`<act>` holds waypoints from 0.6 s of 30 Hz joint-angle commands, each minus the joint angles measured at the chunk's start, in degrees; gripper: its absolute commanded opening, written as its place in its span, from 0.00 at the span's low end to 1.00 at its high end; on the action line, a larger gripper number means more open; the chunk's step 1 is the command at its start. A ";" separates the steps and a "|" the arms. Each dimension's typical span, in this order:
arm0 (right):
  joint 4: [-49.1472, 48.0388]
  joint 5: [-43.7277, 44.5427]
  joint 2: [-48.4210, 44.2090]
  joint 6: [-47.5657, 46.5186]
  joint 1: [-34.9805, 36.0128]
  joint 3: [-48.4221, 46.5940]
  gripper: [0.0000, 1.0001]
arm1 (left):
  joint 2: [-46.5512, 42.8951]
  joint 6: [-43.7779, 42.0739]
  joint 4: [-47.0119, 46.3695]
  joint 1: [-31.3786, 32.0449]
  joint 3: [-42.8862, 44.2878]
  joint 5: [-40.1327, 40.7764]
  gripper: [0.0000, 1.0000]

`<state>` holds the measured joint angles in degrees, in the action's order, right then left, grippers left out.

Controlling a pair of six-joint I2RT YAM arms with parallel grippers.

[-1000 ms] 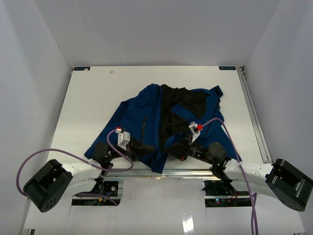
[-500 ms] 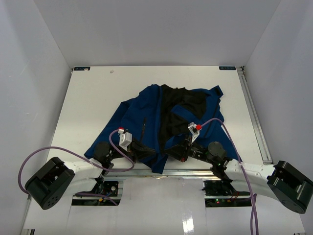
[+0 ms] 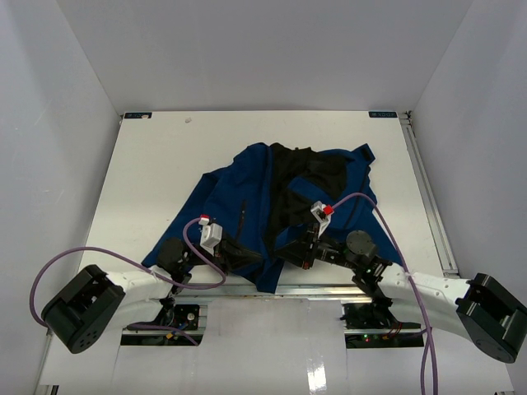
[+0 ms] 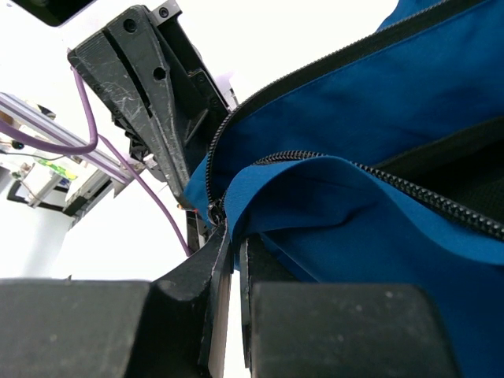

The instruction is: Zip up the jacket

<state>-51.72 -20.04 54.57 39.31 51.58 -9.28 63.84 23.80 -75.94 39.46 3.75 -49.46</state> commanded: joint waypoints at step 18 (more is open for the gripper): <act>5.18 -2.26 -7.25 -4.00 -6.19 -4.63 0.08 | -5.83 -2.77 0.65 0.18 4.32 -7.19 0.00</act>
<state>-46.42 -25.12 48.65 36.68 48.46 -11.52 60.23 21.65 -74.34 39.42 6.58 -50.76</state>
